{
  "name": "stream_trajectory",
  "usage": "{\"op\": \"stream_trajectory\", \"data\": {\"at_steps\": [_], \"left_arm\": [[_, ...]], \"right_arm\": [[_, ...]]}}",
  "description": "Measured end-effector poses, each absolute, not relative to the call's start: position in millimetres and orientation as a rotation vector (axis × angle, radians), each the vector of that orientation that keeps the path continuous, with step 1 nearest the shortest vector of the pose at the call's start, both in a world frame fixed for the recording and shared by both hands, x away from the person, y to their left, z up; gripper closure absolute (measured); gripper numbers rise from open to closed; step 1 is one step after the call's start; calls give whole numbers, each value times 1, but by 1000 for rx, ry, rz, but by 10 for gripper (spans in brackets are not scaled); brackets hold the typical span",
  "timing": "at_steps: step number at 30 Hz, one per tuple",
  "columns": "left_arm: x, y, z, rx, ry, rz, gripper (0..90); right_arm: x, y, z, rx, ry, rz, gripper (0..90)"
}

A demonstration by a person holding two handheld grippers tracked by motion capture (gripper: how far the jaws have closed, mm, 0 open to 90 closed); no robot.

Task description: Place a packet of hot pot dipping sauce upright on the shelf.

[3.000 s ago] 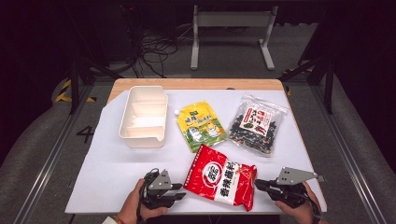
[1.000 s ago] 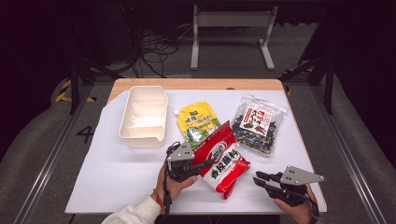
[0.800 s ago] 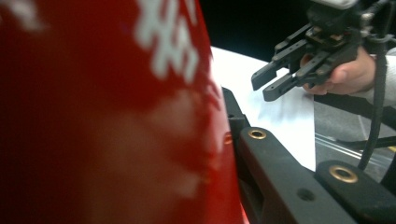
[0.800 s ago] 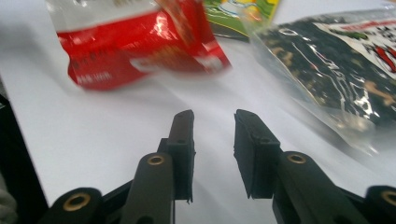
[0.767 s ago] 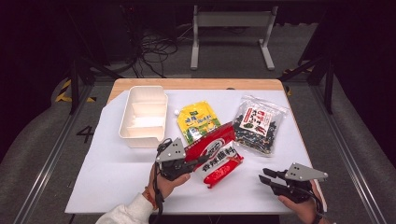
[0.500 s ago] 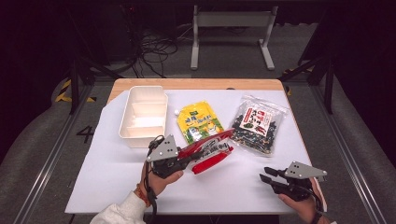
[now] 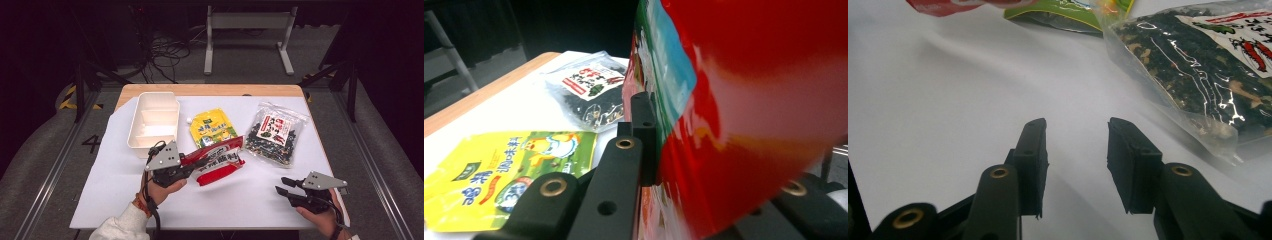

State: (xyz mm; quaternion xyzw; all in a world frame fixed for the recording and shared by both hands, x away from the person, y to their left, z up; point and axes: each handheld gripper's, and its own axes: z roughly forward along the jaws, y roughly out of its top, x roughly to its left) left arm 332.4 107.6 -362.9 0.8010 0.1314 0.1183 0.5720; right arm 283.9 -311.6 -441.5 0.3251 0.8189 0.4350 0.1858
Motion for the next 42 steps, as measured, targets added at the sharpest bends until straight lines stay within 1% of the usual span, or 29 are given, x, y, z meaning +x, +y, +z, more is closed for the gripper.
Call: {"op": "stream_trajectory", "data": {"at_steps": [10, 15, 23, 24, 25, 27, 28, 30, 33, 37, 42], "left_arm": [[331, 113, -356, 1871, 279, 300, 899], [335, 126, -341, 1867, 267, 335, 900], [354, 150, -307, 1874, 250, 397, 900], [356, 153, -302, 1874, 252, 421, 900], [356, 153, -302, 1874, 252, 421, 900], [367, 162, -285, 1872, 255, 474, 899], [367, 162, -285, 1872, 255, 474, 899], [383, 177, -269, 1853, 253, 504, 899], [396, 189, -259, 1842, 253, 533, 899], [415, 206, -252, 1852, 304, 568, 899], [437, 220, -256, 1878, 351, 583, 899]], "right_arm": [[285, -311, -441, 920, 2305, 1228, 562], [286, -308, -442, 922, 2312, 1227, 545], [286, -309, -444, 936, 2314, 1224, 529], [286, -309, -444, 937, 2314, 1225, 528], [286, -309, -444, 937, 2314, 1225, 528], [285, -312, -445, 956, 2308, 1222, 525], [285, -312, -445, 956, 2308, 1222, 525], [284, -313, -446, 962, 2305, 1222, 523], [285, -313, -446, 968, 2309, 1216, 518], [285, -315, -449, 988, 2310, 1212, 513], [284, -318, -451, 1011, 2305, 1203, 510]]}}
